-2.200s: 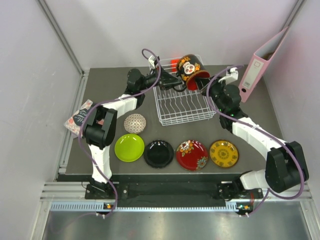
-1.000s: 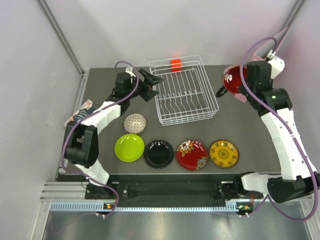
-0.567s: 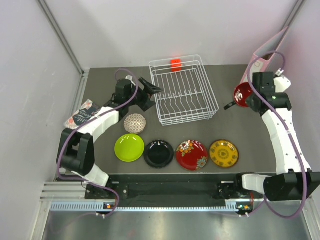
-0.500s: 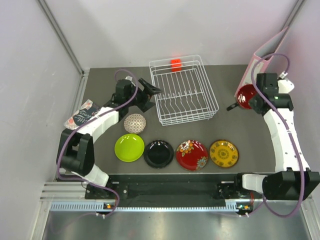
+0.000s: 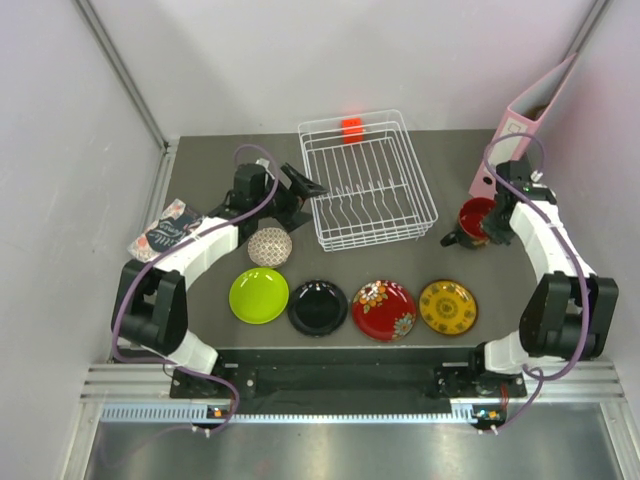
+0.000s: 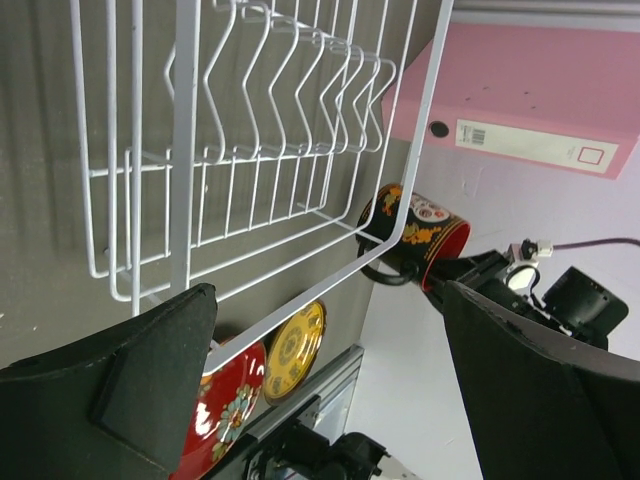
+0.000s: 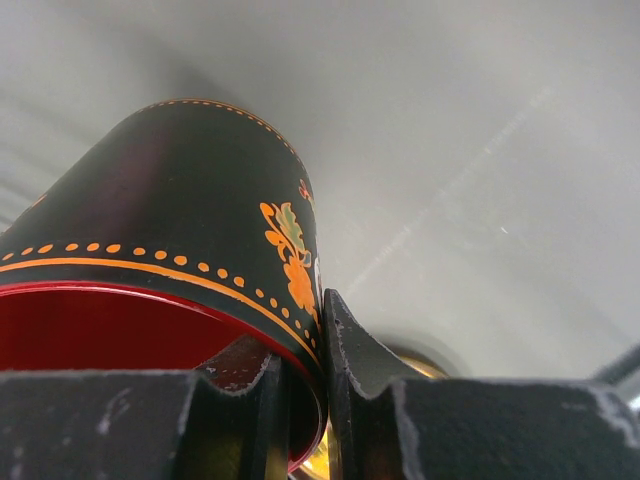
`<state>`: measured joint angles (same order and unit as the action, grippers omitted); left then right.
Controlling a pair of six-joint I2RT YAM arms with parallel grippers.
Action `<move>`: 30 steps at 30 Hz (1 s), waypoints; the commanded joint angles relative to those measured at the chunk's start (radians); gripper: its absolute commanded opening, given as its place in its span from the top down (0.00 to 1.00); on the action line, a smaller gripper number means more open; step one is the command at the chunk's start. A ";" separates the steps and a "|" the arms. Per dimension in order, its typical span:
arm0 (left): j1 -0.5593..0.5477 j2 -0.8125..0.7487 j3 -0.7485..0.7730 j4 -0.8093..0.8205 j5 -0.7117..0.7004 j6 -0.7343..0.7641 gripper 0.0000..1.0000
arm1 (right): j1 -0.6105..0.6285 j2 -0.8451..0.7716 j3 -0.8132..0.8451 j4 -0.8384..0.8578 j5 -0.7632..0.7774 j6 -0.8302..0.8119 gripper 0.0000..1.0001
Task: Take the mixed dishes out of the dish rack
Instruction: Place the cup at the center of the board, then reset both arms
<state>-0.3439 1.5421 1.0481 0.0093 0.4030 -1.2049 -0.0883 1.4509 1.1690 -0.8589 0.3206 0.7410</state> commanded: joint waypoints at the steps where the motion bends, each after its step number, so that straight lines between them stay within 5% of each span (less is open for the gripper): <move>1: -0.010 -0.016 -0.007 -0.005 0.007 0.025 0.01 | -0.014 0.022 0.035 0.172 -0.014 -0.002 1.00; 8: -0.010 -0.013 0.009 -0.069 -0.016 0.054 0.01 | -0.045 0.133 0.012 0.213 -0.064 -0.018 1.00; 15: -0.012 0.004 0.021 -0.074 -0.012 0.056 0.01 | -0.045 0.143 0.024 0.213 -0.100 -0.023 0.63; 20: -0.014 0.023 0.035 -0.072 -0.004 0.059 0.01 | -0.045 0.083 0.023 0.218 -0.117 -0.029 0.50; 30: -0.015 0.043 0.058 -0.075 0.008 0.064 0.01 | -0.039 -0.063 0.130 0.135 -0.163 -0.038 0.48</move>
<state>-0.3550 1.5822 1.0573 -0.0830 0.4034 -1.1564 -0.1276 1.4883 1.2018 -0.7055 0.1875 0.7139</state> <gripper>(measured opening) 0.990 0.516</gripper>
